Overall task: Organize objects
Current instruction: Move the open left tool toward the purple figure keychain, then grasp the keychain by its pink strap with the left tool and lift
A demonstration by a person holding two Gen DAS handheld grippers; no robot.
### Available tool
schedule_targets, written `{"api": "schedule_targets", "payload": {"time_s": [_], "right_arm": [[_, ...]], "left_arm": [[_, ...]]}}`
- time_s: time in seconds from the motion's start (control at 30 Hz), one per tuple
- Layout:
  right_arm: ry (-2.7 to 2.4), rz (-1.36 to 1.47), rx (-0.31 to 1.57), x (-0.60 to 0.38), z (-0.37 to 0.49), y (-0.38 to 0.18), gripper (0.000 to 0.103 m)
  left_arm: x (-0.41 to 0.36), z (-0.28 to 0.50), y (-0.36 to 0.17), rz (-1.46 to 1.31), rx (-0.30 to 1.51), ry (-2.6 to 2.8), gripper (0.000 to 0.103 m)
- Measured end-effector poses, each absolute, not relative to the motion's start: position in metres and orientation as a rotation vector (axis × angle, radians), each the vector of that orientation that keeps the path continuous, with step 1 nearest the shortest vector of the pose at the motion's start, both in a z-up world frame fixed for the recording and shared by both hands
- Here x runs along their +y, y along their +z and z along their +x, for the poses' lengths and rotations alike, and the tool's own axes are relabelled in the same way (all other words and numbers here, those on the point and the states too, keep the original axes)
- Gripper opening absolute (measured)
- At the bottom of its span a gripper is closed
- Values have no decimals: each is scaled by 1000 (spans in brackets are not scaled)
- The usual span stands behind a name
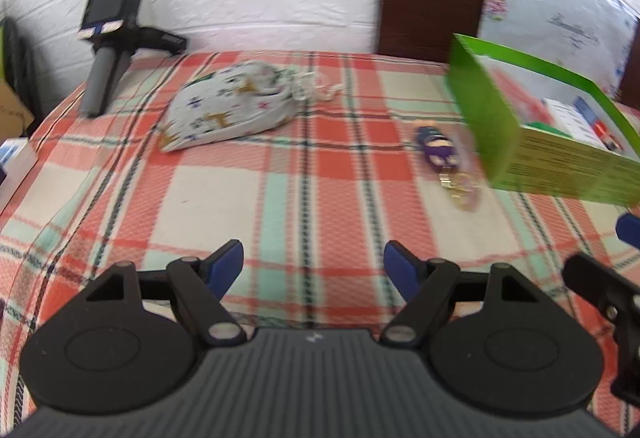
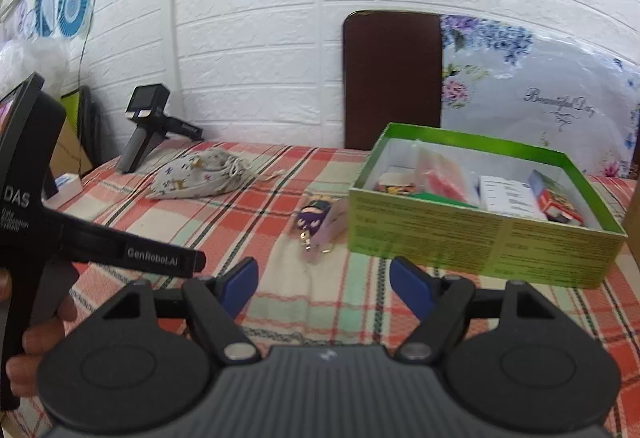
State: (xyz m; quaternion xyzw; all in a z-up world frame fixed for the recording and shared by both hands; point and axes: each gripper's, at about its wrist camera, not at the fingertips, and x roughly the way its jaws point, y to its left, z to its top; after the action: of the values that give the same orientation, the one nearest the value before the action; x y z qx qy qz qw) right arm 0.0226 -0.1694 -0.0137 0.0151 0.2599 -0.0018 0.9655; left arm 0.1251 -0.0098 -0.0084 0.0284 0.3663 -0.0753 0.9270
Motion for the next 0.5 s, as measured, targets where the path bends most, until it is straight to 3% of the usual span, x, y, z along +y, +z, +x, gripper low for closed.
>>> {"api": "schedule_targets", "payload": {"time_s": [0.2,0.37,0.5], "right_arm": [[65,-39,579,-151,52,-27,43],[30,-2,638,-155,103,-47,41],[5,10,688,-157,139,-63,37]], "left_arm": [[23,139,-31,22,748,-59,80],[30,131,-41,45,657,-64,89],[30,132,-42,52,646,-73,91]]}}
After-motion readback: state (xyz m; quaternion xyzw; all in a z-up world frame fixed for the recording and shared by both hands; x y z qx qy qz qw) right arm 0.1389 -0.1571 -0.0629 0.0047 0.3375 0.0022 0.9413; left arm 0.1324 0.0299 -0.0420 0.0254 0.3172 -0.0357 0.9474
